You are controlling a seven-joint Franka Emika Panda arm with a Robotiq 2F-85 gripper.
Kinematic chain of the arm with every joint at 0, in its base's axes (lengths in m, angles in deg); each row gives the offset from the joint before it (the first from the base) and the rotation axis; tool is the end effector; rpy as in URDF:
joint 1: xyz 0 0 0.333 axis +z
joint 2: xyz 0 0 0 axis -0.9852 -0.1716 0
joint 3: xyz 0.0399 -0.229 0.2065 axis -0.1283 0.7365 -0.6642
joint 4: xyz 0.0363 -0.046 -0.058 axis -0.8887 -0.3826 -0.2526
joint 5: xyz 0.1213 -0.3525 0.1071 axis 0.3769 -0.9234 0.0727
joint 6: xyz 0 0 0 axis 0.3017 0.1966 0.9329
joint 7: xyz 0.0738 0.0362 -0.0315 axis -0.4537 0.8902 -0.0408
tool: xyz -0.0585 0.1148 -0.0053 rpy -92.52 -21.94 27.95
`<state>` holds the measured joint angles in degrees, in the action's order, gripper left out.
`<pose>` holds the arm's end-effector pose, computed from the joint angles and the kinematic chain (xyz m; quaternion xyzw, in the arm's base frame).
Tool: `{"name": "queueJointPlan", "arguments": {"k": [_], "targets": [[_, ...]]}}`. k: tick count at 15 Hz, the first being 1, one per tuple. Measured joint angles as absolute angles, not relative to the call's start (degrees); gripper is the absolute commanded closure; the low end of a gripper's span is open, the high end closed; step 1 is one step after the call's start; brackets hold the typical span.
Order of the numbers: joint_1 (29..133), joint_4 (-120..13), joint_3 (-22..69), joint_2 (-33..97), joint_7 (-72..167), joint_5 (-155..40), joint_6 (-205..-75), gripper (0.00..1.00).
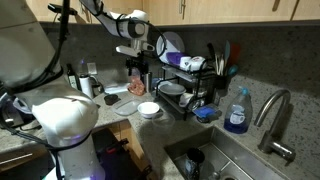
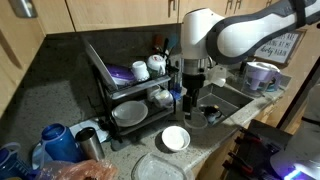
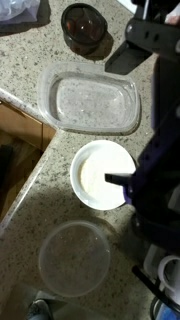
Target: Pour the contents of the white bowl into the clear bowl
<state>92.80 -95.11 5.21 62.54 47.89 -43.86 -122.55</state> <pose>0.3996 0.2219 0.4005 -0.9880 -0.1437 0.0379 0.0428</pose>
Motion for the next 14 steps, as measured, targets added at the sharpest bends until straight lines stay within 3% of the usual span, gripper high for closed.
{"name": "queueJointPlan", "arguments": {"k": [14], "targets": [[94.2, -95.1, 4.7, 52.3, 56.7, -41.1, -130.4, 0.00]]}}
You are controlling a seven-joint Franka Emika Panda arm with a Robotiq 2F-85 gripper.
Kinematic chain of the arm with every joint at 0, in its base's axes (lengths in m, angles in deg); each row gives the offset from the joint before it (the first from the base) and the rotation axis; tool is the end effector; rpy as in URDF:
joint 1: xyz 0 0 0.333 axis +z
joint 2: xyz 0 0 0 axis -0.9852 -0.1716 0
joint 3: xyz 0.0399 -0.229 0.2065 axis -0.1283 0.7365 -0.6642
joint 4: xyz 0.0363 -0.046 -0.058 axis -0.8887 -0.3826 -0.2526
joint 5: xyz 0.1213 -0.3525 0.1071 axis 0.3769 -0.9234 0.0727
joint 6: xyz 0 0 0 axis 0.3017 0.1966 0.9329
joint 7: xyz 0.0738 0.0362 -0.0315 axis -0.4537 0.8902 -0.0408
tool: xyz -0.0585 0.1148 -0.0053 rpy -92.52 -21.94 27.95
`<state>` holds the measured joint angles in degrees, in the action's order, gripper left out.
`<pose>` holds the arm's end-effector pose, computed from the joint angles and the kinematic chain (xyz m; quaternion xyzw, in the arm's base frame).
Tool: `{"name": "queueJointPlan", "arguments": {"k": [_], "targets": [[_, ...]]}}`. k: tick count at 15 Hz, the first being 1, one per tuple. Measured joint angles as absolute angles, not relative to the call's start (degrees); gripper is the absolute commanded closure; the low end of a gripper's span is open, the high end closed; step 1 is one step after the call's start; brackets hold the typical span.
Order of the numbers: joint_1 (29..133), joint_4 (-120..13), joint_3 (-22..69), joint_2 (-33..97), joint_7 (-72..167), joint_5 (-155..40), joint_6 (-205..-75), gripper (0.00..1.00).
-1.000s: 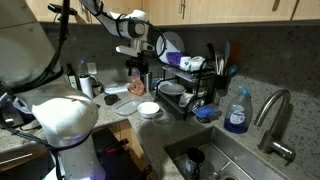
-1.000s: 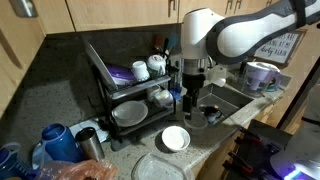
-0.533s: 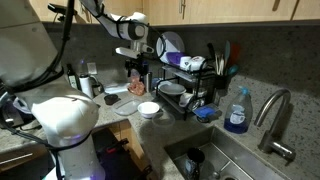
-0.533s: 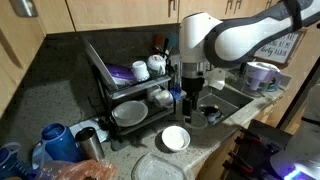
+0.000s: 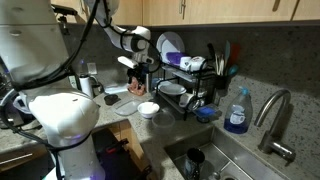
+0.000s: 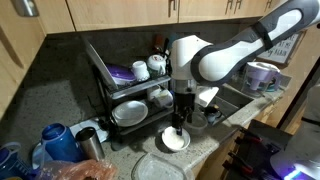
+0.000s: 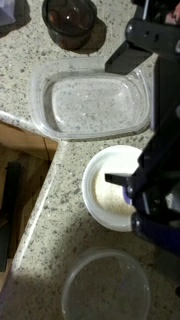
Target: Pour the contents of the white bowl into the clear bowl
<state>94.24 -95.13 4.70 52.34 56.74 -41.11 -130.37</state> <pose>0.4139 0.2452 0.3308 -0.9937 -0.0607 0.0714 0.0623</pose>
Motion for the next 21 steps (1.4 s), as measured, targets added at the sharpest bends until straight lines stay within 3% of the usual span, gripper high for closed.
{"name": "queueJointPlan", "arguments": {"k": [9, 21], "targets": [[94.1, -92.4, 6.0, 41.1, 65.7, -41.1, -138.7, 0.00], [98.8, -78.8, 9.5, 24.1, 77.2, -50.1, -134.1, 0.00]]}}
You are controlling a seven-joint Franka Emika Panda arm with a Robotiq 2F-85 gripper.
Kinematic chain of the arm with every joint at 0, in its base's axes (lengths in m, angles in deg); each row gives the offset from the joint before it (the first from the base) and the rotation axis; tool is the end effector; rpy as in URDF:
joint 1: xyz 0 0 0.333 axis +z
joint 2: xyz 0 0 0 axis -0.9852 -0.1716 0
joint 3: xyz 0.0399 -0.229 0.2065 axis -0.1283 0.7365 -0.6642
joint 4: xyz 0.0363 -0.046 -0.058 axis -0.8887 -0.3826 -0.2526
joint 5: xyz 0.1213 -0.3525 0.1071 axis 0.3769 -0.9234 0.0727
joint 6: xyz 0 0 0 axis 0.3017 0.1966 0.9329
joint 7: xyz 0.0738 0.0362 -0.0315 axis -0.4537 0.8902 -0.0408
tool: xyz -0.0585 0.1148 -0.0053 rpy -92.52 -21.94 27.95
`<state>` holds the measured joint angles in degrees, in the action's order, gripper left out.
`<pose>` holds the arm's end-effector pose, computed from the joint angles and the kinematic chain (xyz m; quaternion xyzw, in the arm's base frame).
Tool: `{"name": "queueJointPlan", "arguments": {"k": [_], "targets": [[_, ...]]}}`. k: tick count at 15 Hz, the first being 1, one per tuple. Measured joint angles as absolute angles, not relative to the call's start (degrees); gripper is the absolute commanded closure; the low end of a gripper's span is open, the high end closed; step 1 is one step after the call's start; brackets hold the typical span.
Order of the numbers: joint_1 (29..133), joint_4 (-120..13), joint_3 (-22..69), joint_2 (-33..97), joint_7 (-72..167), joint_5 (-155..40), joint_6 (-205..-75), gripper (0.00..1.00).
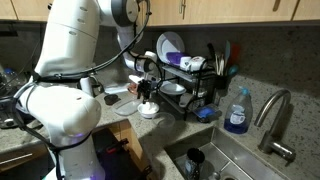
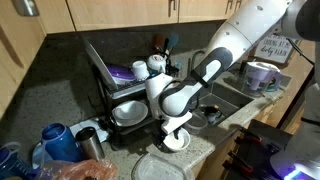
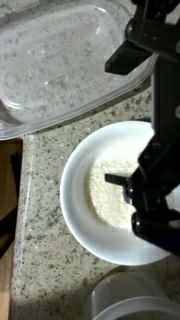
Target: Pour the contents of the white bowl into the clear bowl
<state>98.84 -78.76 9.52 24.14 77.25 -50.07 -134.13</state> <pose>0.4864 0.2749 0.1931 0.9886 -0.0781 -0.1286 0.0028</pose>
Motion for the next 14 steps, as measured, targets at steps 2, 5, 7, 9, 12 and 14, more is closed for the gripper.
{"name": "queueJointPlan", "arguments": {"k": [2, 5, 7, 9, 12, 14], "targets": [[99.7, -76.5, 10.2, 22.0, 78.2, -50.7, -132.1, 0.00], [100.5, -73.4, 11.0, 19.4, 78.5, -51.7, -129.2, 0.00], [101.0, -71.6, 11.7, 17.9, 78.5, -52.1, -127.5, 0.00], [101.1, -70.1, 12.3, 16.5, 78.5, -52.1, -126.3, 0.01], [101.1, -68.1, 13.1, 14.8, 78.6, -52.1, -124.9, 0.23], [101.1, -67.0, 13.4, 13.9, 78.6, -52.1, -124.3, 0.32]]}}
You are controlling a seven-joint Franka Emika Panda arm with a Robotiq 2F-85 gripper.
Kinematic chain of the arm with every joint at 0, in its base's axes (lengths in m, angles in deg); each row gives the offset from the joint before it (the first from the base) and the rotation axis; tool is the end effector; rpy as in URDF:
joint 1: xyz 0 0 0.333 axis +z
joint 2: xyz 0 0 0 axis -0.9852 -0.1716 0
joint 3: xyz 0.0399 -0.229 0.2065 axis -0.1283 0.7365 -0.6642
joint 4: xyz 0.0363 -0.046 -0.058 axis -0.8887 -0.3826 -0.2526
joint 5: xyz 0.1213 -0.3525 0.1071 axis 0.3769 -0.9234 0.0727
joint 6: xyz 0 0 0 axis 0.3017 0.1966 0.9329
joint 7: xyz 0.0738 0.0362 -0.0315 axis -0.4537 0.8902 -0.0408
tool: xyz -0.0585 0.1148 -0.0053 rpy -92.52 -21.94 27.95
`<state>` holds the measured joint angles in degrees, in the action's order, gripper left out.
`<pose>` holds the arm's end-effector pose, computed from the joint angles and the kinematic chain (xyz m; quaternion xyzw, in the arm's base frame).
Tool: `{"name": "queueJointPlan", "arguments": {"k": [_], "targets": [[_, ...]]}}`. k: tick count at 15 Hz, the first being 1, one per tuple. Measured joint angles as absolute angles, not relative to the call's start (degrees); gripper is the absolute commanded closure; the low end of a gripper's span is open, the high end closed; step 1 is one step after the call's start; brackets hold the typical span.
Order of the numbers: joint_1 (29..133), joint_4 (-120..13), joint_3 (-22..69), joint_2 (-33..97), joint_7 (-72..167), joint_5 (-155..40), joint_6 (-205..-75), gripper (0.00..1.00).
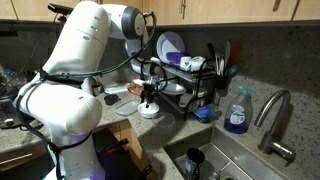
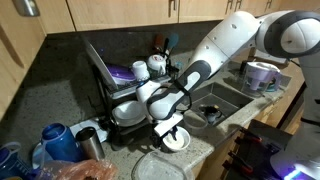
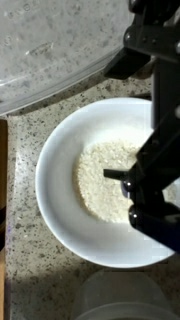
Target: Pour the contents of the white bowl into the clear bowl
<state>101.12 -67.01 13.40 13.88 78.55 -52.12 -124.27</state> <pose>0.5174 0.2711 0.1523 0.9777 -0.0883 -0.1829 0.0541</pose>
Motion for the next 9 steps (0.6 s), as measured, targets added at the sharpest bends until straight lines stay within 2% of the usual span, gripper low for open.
{"name": "queueJointPlan", "arguments": {"k": [1, 5, 6, 7, 9], "targets": [[101.1, -66.6, 13.5, 13.5, 78.6, -52.1, -124.0, 0.42], [101.2, -65.2, 13.6, 12.8, 78.6, -52.2, -123.7, 0.57], [101.3, -64.8, 13.6, 12.8, 78.6, -52.4, -123.7, 0.52], [101.4, -64.5, 13.7, 12.8, 78.6, -52.9, -123.6, 0.56], [101.8, -63.9, 13.7, 13.0, 78.6, -54.5, -123.6, 0.53]]}}
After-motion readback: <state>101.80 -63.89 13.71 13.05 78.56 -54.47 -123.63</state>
